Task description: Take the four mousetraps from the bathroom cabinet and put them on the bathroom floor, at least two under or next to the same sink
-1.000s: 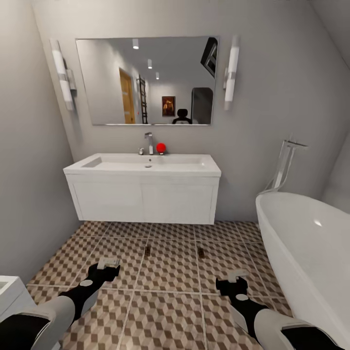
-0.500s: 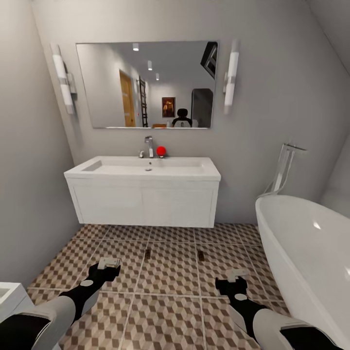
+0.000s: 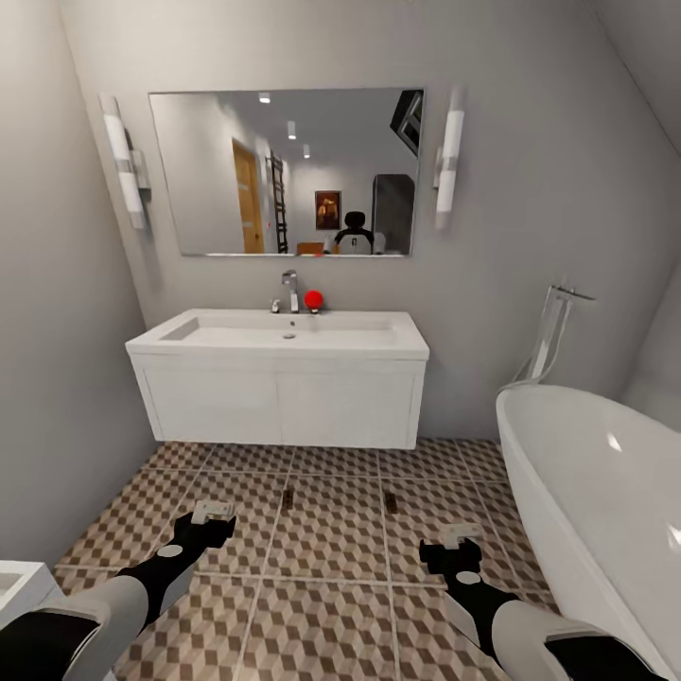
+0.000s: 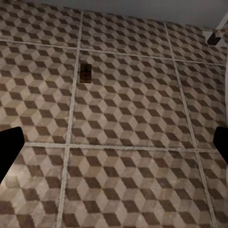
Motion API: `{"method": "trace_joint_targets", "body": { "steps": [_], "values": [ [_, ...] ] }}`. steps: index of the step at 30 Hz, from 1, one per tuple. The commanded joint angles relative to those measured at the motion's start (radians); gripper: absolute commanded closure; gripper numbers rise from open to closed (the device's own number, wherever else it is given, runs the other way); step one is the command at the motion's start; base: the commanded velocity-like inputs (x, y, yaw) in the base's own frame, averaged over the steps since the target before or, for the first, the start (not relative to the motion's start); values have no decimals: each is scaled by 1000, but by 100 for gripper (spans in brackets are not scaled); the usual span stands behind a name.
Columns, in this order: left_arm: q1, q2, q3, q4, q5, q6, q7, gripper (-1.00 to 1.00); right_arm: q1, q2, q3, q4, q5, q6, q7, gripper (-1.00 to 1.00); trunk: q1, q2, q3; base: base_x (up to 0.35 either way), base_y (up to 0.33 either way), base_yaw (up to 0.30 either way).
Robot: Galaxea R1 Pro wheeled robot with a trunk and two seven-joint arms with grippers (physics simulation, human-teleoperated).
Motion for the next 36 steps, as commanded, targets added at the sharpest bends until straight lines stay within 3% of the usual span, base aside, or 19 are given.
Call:
{"method": "trace_joint_targets", "body": {
  "steps": [1,36],
  "values": [
    [-1,0,-8,1,7,-3,0,-100,-1,0,6,3,4,-2,-7,-100,-4,7,2,0,0,0],
    [-1,0,-8,2,7,-2,1,-100,-1,-1,5,2,11,-2,-6,-100,-138,252,112,0,0,0]
  ]
}}
